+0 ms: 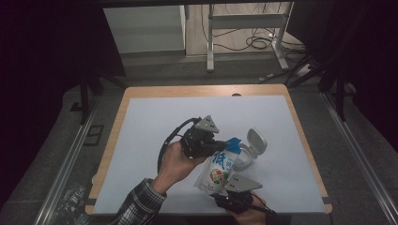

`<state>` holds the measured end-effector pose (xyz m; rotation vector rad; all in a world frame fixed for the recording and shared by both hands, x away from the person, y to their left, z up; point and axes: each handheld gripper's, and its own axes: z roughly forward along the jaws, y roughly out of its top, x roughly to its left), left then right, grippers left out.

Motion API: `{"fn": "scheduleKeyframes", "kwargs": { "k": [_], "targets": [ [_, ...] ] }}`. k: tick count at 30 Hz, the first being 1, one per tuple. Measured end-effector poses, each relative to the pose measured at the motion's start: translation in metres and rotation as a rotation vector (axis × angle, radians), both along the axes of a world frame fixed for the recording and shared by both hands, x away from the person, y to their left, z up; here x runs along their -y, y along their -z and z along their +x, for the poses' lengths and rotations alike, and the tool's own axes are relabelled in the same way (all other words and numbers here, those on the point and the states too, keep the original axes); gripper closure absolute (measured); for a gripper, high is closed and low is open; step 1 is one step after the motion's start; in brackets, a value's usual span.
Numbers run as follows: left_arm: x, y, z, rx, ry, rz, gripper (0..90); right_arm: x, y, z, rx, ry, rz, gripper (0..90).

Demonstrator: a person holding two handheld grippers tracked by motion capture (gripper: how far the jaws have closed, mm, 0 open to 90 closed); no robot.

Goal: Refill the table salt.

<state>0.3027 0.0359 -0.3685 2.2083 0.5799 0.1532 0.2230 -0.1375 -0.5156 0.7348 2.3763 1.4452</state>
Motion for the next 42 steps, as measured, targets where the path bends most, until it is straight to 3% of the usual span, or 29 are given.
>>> {"fn": "scheduleKeyframes", "kwargs": {
  "k": [15, 31, 42],
  "targets": [
    [0.007, 0.0, 0.005, -0.007, -0.011, 0.036, 90.0, 0.002, -0.003, 0.002, -0.053, -0.014, 0.012, 67.3],
    [0.02, 0.0, 0.014, -0.028, 0.01, 0.091, 90.0, 0.004, -0.006, 0.001, -0.107, -0.033, 0.066, 69.1],
    [0.029, 0.0, 0.025, -0.086, 0.025, 0.144, 90.0, 0.004, -0.006, 0.001, -0.173, -0.033, 0.13, 69.4]
  ]
}}
